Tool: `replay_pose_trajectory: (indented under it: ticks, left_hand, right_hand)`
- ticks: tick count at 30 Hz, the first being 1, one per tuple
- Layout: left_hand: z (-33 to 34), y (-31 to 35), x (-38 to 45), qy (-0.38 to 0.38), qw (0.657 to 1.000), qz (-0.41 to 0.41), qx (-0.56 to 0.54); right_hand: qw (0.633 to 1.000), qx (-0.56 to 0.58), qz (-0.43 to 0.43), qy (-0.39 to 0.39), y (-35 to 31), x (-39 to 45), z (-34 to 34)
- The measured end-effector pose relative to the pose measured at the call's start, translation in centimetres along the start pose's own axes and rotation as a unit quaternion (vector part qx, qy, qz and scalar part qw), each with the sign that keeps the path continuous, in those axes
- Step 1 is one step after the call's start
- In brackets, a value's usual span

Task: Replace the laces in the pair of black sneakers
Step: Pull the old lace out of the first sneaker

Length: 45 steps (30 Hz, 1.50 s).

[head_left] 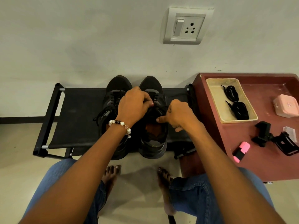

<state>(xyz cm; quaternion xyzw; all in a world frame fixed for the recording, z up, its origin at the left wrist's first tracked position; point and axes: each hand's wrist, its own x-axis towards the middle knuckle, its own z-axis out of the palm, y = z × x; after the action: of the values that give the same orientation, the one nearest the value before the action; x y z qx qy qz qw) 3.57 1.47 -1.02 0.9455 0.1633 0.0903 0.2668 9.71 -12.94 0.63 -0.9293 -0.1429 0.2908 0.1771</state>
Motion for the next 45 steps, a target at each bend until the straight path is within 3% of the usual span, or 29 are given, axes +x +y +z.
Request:
replay_pose_trajectory:
  ticks: [4, 6, 8, 10, 12, 14, 19, 24, 29, 35, 38, 41, 43, 45]
  left_hand:
    - [-0.4, -0.7, 0.4, 0.129, 0.972, -0.151, -0.129]
    - [-0.6, -0.8, 0.5, 0.150, 0.966, -0.164, -0.134]
    - [-0.7, -0.5, 0.4, 0.129, 0.975, -0.119, -0.135]
    - [-0.7, 0.0, 0.1, 0.047, 0.991, -0.035, -0.124]
    - [-0.4, 0.2, -0.2, -0.051, 0.996, 0.026, -0.062]
    - [0.2, 0.2, -0.5, -0.086, 0.996, 0.032, 0.004]
    - [1.1, 0.3, -1.2, -0.008, 1.000, -0.013, 0.021]
    - [0.8, 0.2, -1.7, 0.044, 0.992, -0.101, -0.055]
    - [1.5, 0.9, -2.7, 0.077, 0.997, 0.008, 0.027]
    - [2.9, 0.5, -2.6, 0.126, 0.974, 0.097, 0.163]
    - [2.9, 0.7, -2.6, 0.136, 0.984, 0.077, 0.088]
    - [2.4, 0.8, -2.4, 0.140, 0.988, -0.057, -0.040]
    - [1.9, 0.6, -1.7, 0.156, 0.957, -0.168, -0.180]
    - [1.5, 0.4, -1.2, 0.151, 0.921, -0.216, -0.287]
  right_hand:
    - [0.999, 0.023, 0.013, -0.020, -0.1, -0.3, 0.0]
    - [0.999, 0.015, 0.012, -0.031, -0.2, -0.5, 0.1]
    - [0.999, 0.012, 0.005, -0.035, -0.3, -0.5, 0.3]
    - [0.999, 0.018, -0.001, -0.030, -0.3, -0.5, 0.5]
    - [1.000, 0.020, -0.013, -0.016, -0.4, -0.4, 0.7]
    - [0.999, 0.021, -0.025, 0.001, -0.4, -0.2, 0.8]
    - [0.999, 0.024, -0.042, 0.014, -0.1, 0.5, 1.1]
    - [0.996, 0.089, -0.022, 0.005, 0.2, 1.0, 0.9]
    - [0.995, 0.102, -0.017, -0.006, 0.3, 0.9, 0.5]
    - [0.997, 0.072, -0.035, -0.007, 0.0, 0.4, 0.9]
    - [0.998, 0.037, -0.040, -0.010, -0.2, 0.0, 1.0]
    - [0.999, 0.026, -0.043, -0.017, -0.3, -0.2, 0.9]
    - [0.998, 0.023, -0.042, -0.028, -0.3, -0.1, 0.9]
    - [0.998, 0.030, -0.034, -0.044, -0.3, 0.0, 1.0]
